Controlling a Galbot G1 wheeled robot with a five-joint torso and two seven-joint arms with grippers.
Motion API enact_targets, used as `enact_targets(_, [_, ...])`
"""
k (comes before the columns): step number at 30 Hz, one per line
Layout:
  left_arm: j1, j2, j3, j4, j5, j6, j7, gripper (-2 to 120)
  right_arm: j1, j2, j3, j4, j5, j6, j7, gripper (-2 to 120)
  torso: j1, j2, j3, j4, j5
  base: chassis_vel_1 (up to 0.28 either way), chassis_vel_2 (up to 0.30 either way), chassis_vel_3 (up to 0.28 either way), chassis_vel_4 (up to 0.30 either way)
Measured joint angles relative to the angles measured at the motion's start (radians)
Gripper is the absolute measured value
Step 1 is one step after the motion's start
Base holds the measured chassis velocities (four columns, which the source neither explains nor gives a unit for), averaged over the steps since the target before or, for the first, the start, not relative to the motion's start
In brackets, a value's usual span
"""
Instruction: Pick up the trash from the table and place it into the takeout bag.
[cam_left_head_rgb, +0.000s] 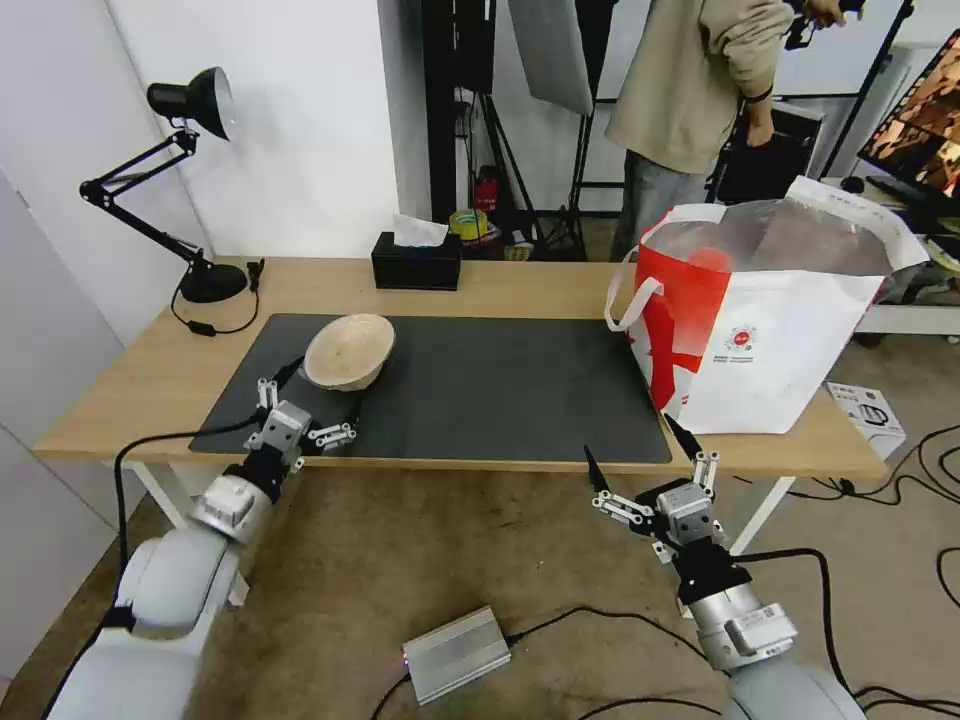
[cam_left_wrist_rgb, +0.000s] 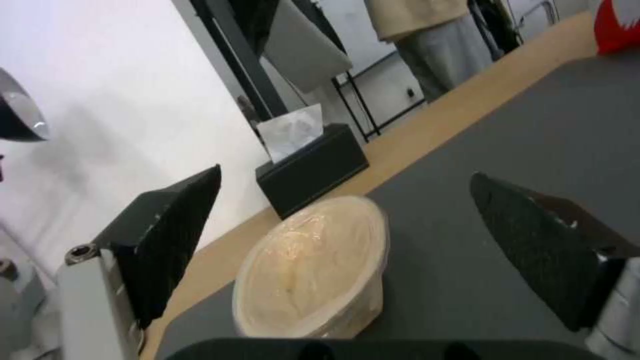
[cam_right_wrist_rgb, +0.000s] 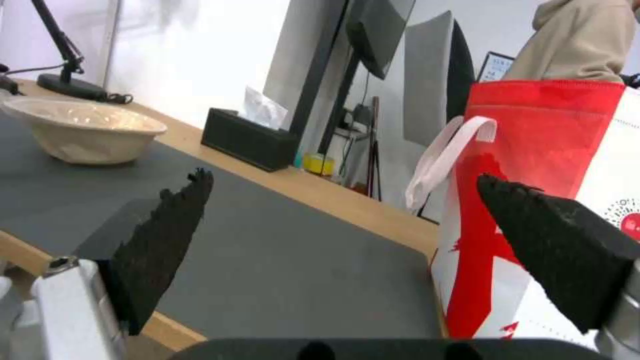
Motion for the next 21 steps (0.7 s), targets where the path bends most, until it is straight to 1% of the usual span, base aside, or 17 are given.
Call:
enact_targets(3, [-0.018, 0.010, 0.010, 0.009, 0.015, 0.009, 0.000, 100, 0.000, 0.000, 0.000, 0.000, 0.000, 0.000, 0.000, 100, 0.000, 0.000, 0.000, -0.0001, 0.0000, 0.000, 0.000, 0.000, 0.000])
enact_targets(7, [-0.038, 0.025, 0.019, 0.027, 0.075, 0.021, 0.003, 100, 0.000, 0.000, 0.000, 0.000, 0.000, 0.000, 0.000, 100, 0.000, 0.000, 0.000, 0.0000, 0.0000, 0.000, 0.000, 0.000, 0.000])
enact_targets(9, [-0.039, 0.026, 0.019, 0.029, 0.077, 0.022, 0.004, 100, 0.000, 0.000, 0.000, 0.000, 0.000, 0.000, 0.000, 100, 0.000, 0.000, 0.000, 0.0000, 0.0000, 0.000, 0.000, 0.000, 0.000])
enact_targets(11, [-0.054, 0.031, 0.014, 0.040, 0.085, 0.035, 0.025, 100, 0.000, 0.000, 0.000, 0.000, 0.000, 0.000, 0.000, 100, 0.000, 0.000, 0.000, 0.0000, 0.0000, 0.000, 0.000, 0.000, 0.000])
enact_targets(17, [-0.075, 0.048, 0.015, 0.051, 0.086, 0.059, 0.053, 100, 0.000, 0.000, 0.000, 0.000, 0.000, 0.000, 0.000, 100, 0.000, 0.000, 0.000, 0.0001, 0.0001, 0.000, 0.000, 0.000, 0.000])
enact_targets(21, [-0.104, 0.070, 0.026, 0.069, 0.083, 0.089, 0.085, 100, 0.000, 0.000, 0.000, 0.000, 0.000, 0.000, 0.000, 100, 0.000, 0.000, 0.000, 0.0000, 0.0000, 0.000, 0.000, 0.000, 0.000])
